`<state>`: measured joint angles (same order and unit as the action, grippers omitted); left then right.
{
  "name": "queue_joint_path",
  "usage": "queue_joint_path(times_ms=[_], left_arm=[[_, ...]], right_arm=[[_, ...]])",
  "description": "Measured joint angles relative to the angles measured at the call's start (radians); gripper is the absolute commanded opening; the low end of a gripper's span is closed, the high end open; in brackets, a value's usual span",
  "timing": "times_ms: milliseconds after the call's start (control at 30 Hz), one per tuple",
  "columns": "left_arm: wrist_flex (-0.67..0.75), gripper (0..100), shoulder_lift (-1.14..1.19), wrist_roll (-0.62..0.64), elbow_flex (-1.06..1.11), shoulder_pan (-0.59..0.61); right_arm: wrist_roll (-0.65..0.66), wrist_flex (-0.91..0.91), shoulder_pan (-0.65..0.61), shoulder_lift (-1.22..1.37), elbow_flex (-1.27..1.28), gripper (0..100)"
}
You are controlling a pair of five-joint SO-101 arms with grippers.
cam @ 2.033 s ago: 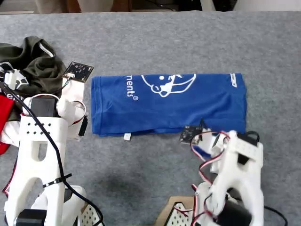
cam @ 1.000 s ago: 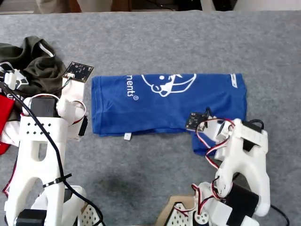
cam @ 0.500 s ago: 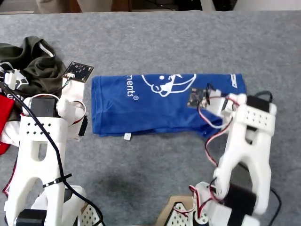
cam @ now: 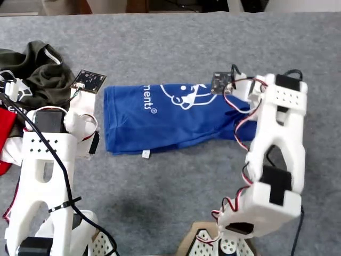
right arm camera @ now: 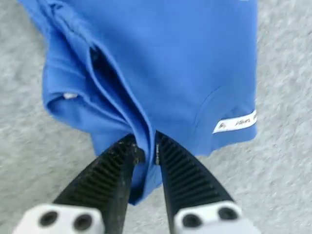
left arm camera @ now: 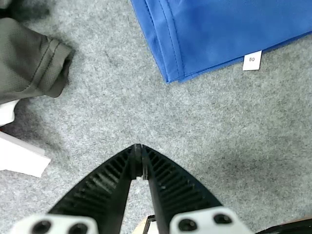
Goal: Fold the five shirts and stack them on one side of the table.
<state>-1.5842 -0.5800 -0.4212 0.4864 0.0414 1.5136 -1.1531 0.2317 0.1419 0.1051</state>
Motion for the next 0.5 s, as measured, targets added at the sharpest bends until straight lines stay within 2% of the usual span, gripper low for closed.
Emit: queue_joint_path(times_ms=[333,433,500], left_arm=[[0.000,2,0.000,0.000,0.000,0.000],[0.000,2,0.000,0.000,0.000,0.000],[0.000,2,0.000,0.000,0.000,0.000]], right_arm=[[0.000,0.000,-0.063,0.137,-0.170,2.5],[0.000,0.002,-0.077,0.163,-0.196,15.9],[-0.051,0.026,-0.078,0.170,-0.196,26.5]])
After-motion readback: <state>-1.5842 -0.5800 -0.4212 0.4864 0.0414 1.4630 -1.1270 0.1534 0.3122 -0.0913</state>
